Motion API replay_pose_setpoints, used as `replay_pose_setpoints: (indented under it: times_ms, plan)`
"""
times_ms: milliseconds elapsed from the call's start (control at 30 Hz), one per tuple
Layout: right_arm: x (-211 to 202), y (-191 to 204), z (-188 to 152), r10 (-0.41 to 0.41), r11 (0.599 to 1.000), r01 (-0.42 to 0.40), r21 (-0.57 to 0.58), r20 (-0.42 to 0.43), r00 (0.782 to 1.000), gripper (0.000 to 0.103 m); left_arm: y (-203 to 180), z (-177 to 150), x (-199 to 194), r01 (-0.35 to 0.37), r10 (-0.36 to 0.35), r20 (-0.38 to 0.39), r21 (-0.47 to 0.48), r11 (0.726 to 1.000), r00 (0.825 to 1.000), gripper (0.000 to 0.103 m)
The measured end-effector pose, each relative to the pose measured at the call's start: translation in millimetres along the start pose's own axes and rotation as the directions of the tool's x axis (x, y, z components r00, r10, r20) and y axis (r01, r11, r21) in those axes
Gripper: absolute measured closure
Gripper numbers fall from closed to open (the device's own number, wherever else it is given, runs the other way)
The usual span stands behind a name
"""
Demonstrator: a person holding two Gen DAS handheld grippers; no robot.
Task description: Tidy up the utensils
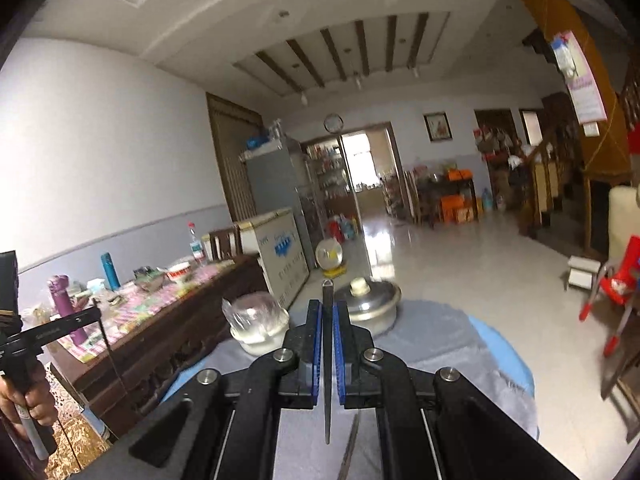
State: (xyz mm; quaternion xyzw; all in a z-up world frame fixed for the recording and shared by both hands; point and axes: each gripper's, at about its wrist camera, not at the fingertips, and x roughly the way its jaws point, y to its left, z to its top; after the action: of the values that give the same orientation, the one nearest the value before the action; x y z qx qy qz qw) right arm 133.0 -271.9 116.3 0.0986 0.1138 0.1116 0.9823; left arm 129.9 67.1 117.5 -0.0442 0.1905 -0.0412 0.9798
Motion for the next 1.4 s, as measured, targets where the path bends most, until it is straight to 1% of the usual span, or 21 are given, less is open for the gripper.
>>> replay_pose_setpoints:
  times_ms: [167,300,400,533,700,867,967,1167,1333,1400]
  plan:
    - [-32.8,22.3,19.1,0.057,0.998,-0.055,-0.026,0.076,0.995,0.097,-23.4,14.3,-26.6,0.05,-0.05,0.072,0.002,0.999,0.996,0.098]
    - [-53.1,42.3,21.9,0.107,0.993,-0.103,-0.057,0.09,0.99,0.097,-40.5,20.0,-46.4,0.111,-0.111,0.117,0.001,0.994,0.987,0.098]
    - [-64.1,56.6,16.7,0.133,0.989,-0.126,-0.081,0.08,0.988,0.097,-48.9,20.3,-56.3,0.153,-0.152,0.133,-0.001,0.988,0.979,0.098]
    - [-69.3,70.1,1.5,0.167,0.982,-0.163,-0.091,0.036,0.985,0.097,-57.9,12.8,-63.6,0.2,-0.196,0.14,-0.013,0.98,0.97,0.098]
    - [-72.0,83.0,-28.7,0.177,0.977,-0.179,-0.116,-0.025,0.984,0.097,-62.9,-6.5,-57.6,0.219,-0.212,0.126,-0.043,0.975,0.969,0.098]
    - [-72.0,83.9,-53.4,0.179,0.976,-0.187,-0.106,-0.087,0.98,0.097,-67.7,-32.5,-40.9,0.205,-0.2,0.07,-0.072,0.976,0.977,0.098]
    - [-70.5,76.9,-64.3,0.174,0.978,-0.188,-0.095,-0.133,0.976,0.097,-68.6,-50.8,-29.3,0.17,-0.168,0.037,-0.082,0.982,0.985,0.098]
    - [-60.9,75.5,-84.4,0.145,0.981,-0.17,-0.095,-0.223,0.964,0.097,-65.6,-77.1,-6.5,0.117,-0.121,-0.027,-0.105,0.988,0.992,0.098]
    - [-48.8,76.5,-96.9,0.134,0.982,-0.166,-0.087,-0.295,0.946,0.097,-64.7,-89.3,1.4,0.083,-0.089,-0.048,-0.106,0.991,0.995,0.098]
    - [-39.8,77.9,-104.1,0.159,0.978,-0.196,-0.075,-0.343,0.926,0.096,-67.1,-94.5,7.0,0.093,-0.1,-0.076,-0.089,0.992,0.992,0.097]
